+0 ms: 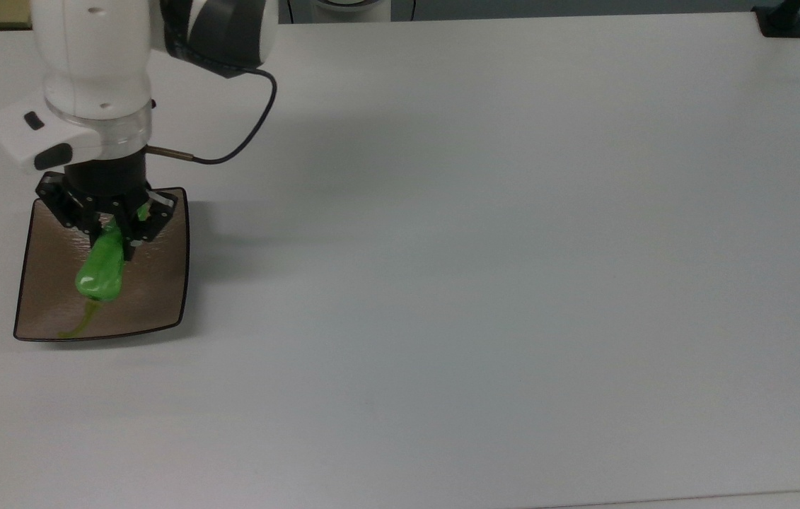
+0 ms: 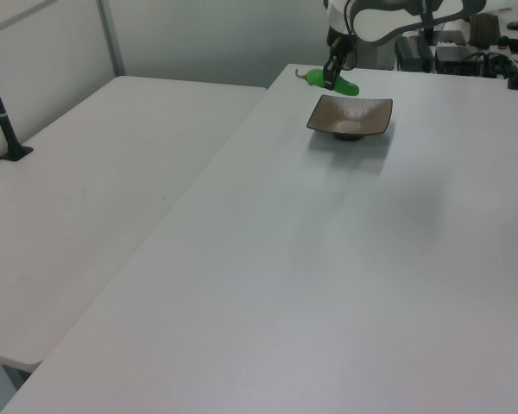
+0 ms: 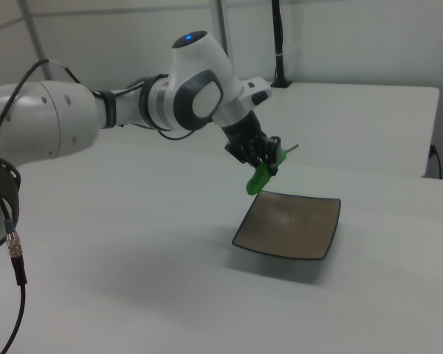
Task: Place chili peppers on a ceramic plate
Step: 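Lower the chili pepper onto the plate and open the gripper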
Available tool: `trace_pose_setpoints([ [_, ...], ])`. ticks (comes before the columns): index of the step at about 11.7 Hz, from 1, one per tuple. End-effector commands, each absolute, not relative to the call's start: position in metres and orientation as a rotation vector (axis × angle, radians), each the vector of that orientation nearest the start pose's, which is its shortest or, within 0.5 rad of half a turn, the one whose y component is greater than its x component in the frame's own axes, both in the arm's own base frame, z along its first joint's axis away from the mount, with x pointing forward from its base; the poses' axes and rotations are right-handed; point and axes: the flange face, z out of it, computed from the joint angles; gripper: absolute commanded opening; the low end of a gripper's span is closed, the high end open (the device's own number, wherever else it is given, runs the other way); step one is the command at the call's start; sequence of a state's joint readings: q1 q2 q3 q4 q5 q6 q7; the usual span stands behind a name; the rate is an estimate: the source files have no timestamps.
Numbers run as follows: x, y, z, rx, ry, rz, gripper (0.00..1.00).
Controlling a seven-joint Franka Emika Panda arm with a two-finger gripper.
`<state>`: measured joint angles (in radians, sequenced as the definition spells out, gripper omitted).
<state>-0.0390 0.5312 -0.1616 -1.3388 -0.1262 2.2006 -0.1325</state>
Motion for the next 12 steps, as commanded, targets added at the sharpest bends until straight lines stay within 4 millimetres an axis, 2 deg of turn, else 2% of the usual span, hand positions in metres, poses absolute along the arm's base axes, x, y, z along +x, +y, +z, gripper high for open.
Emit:
trace_pose_setpoints([
  [1, 0.719, -0.135, 0.443, -3.33, -0.096, -0.51, 0.21],
  [3, 0.716, -0.148, 0.437, -3.336, -0.076, -0.499, 0.3],
  [4, 0.715, -0.149, 0.435, -3.334, -0.074, -0.493, 0.41],
  [5, 0.715, -0.149, 0.436, -3.335, -0.075, -0.493, 0.76],
  [6, 0.715, -0.149, 0.436, -3.337, -0.081, -0.492, 1.0],
  [10, 0.714, -0.148, 0.443, -3.332, -0.065, -0.505, 1.0],
  [11, 0.712, -0.142, 0.452, -3.322, -0.062, -0.51, 1.0],
  [12, 0.709, -0.128, 0.46, -3.305, -0.072, -0.492, 1.0],
])
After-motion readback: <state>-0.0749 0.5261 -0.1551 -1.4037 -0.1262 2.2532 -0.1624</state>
